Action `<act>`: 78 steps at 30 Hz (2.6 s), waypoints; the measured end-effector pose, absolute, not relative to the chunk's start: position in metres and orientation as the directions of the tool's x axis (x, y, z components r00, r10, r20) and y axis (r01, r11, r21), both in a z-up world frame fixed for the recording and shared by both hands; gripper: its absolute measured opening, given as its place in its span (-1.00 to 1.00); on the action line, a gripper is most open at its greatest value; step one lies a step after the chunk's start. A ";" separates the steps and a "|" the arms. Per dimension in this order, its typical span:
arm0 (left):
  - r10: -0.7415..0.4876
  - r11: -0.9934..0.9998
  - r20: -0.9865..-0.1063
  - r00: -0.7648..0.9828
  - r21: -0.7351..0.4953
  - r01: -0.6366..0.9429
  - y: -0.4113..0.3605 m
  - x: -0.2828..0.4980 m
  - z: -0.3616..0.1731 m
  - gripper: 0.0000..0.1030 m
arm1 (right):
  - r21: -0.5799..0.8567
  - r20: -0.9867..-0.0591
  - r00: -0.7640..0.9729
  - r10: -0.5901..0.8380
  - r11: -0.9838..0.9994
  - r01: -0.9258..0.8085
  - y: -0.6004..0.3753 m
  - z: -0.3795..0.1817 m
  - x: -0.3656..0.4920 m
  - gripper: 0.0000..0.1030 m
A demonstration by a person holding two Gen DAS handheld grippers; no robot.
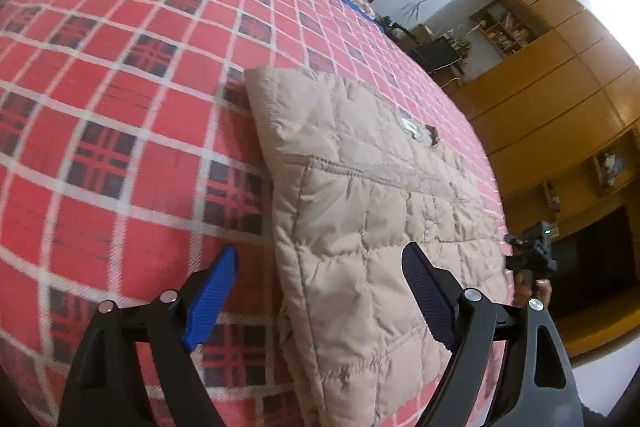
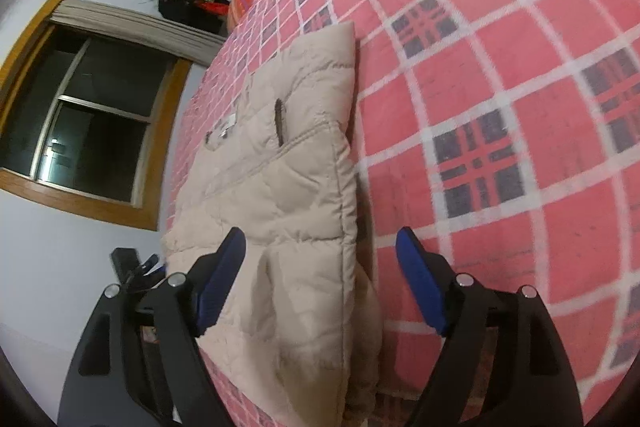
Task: Fold large clothes
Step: 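Grasp the folded edge of the beige jacket with both tools, then lift the folded edge with both tools and fold it over the jacket, release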
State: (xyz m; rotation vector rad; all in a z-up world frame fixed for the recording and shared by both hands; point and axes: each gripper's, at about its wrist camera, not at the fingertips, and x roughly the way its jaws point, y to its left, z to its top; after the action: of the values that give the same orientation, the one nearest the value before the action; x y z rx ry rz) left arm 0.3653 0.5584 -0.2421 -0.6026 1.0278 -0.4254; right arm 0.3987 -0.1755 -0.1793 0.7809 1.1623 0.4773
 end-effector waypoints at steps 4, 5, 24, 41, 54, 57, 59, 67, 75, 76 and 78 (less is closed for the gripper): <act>-0.582 0.767 -0.662 0.472 -0.640 0.048 0.559 0.365 -0.249 -0.16 | 0.761 -0.620 0.338 0.708 0.648 0.039 -0.173 -0.182 0.402 0.27; -0.578 0.768 -0.664 0.473 -0.639 0.042 0.559 0.364 -0.251 -0.33 | 0.758 -0.622 0.336 0.708 0.652 0.030 -0.171 -0.182 0.402 0.18; -0.538 0.796 -0.497 0.681 -0.564 0.218 0.546 0.312 -0.145 -0.86 | 0.543 -0.577 0.609 0.544 0.813 -0.212 -0.130 -0.052 0.343 -0.80; -0.438 0.865 -0.520 0.734 -0.466 0.185 0.547 0.465 -0.064 -0.87 | 0.443 -0.522 0.744 0.417 0.878 -0.181 -0.131 -0.001 0.486 -0.84; -0.402 0.856 -0.739 0.541 -0.513 -0.064 0.563 0.569 -0.204 -0.87 | 0.406 -0.739 0.578 0.345 0.913 -0.025 -0.115 -0.119 0.602 -0.84; -0.420 0.839 -0.763 0.491 -0.532 -0.110 0.567 0.575 -0.229 -0.87 | 0.428 -0.778 0.516 0.359 0.904 0.018 -0.120 -0.146 0.616 -0.84; -0.429 0.831 -0.775 0.465 -0.540 -0.134 0.569 0.577 -0.243 -0.87 | 0.447 -0.795 0.478 0.374 0.893 0.045 -0.125 -0.163 0.620 -0.84; -0.456 0.808 -0.777 0.435 -0.566 -0.165 0.573 0.571 -0.269 -0.77 | 0.459 -0.834 0.389 0.391 0.883 0.096 -0.126 -0.198 0.624 -0.75; -0.471 0.791 -0.677 0.565 -0.608 -0.069 0.580 0.515 -0.195 -0.36 | 0.525 -0.746 0.507 0.433 0.850 0.046 -0.139 -0.128 0.577 -0.40; -0.507 0.773 -0.656 0.559 -0.633 -0.041 0.576 0.511 -0.193 -0.36 | 0.541 -0.734 0.504 0.455 0.840 0.031 -0.137 -0.125 0.572 -0.40; -0.618 0.707 -0.600 0.508 -0.707 0.026 0.559 0.503 -0.199 -0.35 | 0.566 -0.729 0.456 0.510 0.824 -0.017 -0.121 -0.128 0.555 -0.40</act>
State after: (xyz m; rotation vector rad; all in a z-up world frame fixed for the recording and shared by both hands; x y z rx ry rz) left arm 0.5028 0.5588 -0.1986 -0.6985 0.9723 -0.4286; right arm 0.5553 -0.1212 -0.1280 0.5302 1.0573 0.3442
